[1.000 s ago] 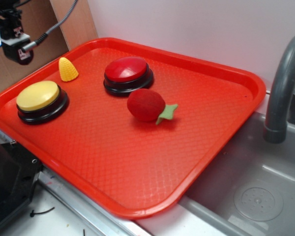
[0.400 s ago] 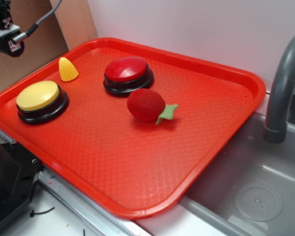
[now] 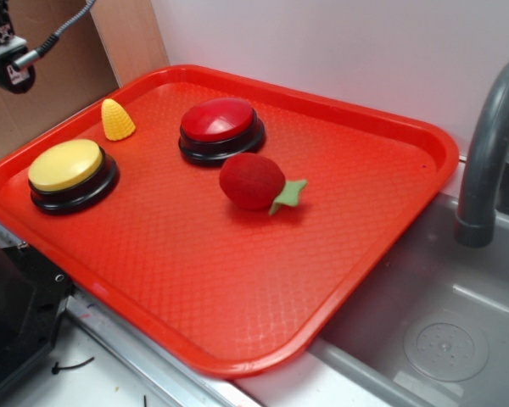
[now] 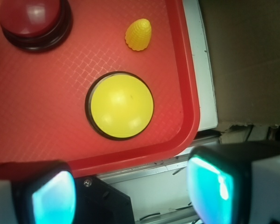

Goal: Push the yellow button.

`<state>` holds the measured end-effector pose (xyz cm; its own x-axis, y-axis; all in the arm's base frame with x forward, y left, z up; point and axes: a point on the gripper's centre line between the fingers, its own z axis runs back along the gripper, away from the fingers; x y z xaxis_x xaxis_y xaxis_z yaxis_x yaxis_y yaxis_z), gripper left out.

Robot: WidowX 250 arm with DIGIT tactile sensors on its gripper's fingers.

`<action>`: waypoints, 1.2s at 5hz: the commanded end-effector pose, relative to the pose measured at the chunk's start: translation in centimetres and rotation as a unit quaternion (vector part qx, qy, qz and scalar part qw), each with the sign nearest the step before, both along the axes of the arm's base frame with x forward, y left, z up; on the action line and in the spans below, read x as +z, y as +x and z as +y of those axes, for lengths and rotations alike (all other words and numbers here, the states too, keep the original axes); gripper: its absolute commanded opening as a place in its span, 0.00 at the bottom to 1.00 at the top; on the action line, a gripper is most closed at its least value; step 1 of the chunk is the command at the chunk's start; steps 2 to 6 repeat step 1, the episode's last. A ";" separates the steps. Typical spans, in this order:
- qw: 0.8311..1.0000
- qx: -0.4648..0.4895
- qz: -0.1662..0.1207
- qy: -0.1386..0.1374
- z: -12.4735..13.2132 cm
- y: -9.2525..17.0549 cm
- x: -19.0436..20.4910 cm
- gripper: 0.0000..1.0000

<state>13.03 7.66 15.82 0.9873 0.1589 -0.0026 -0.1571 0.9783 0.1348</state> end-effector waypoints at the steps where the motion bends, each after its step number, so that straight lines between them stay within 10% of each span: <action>1: 0.999 -0.002 -0.041 0.004 0.5 0.6 1.3 1.00; 6: 0.999 -0.002 -0.041 0.004 0.5 0.6 1.3 1.00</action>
